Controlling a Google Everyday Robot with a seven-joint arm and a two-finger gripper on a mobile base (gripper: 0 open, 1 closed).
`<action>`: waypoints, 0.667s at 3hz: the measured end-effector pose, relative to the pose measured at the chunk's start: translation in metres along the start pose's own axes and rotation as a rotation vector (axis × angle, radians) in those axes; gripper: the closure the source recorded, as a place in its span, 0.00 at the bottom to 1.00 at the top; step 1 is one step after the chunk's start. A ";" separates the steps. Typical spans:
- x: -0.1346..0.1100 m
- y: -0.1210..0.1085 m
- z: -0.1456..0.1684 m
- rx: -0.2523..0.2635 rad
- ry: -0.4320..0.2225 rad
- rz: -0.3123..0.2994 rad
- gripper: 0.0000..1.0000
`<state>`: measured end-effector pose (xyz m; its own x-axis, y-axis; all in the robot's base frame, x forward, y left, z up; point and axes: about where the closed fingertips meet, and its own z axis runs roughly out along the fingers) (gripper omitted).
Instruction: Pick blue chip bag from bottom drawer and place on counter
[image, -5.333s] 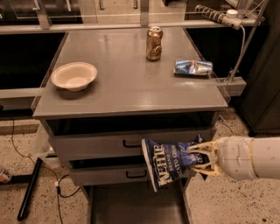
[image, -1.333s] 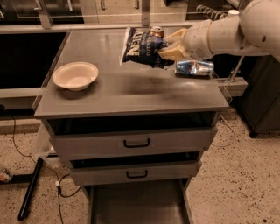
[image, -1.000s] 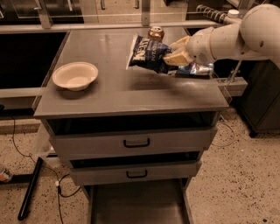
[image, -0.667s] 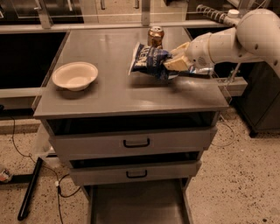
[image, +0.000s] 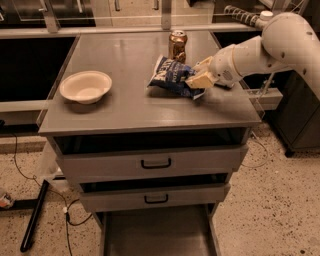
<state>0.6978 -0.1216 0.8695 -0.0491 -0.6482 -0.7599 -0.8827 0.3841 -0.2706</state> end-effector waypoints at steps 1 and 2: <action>0.000 0.000 0.000 0.000 0.000 0.000 0.82; 0.000 0.000 0.000 0.000 0.000 0.000 0.58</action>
Offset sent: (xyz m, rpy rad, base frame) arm 0.0000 0.0000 0.0001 0.0000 0.0000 0.0000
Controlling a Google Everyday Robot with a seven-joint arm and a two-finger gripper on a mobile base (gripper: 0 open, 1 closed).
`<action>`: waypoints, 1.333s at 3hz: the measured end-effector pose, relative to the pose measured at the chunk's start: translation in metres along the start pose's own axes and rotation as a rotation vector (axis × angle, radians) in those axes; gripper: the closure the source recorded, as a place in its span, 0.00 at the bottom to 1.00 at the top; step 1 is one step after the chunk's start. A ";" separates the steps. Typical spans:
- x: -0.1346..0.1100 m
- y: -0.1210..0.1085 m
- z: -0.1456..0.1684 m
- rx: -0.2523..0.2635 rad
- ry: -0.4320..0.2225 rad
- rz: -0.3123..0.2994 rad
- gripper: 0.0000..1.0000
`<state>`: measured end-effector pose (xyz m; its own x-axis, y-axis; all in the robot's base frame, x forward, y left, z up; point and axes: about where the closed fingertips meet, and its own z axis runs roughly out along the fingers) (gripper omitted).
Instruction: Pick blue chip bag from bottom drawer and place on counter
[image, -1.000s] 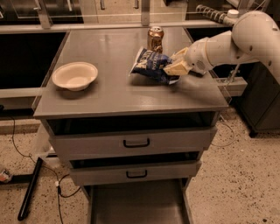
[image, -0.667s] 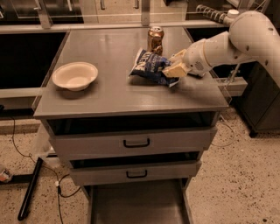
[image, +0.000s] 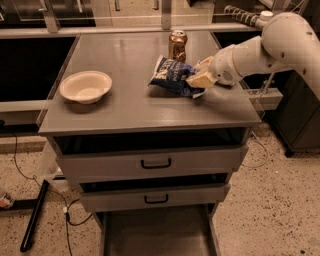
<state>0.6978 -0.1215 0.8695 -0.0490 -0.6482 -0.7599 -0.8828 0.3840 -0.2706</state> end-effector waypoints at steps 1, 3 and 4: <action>0.000 0.000 0.000 0.000 0.000 0.000 0.35; 0.000 0.000 0.000 0.000 0.000 0.000 0.00; 0.000 0.000 0.000 0.000 0.000 0.000 0.00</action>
Offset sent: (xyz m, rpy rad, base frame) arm 0.0000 0.0000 0.0000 0.0000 0.0000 0.0000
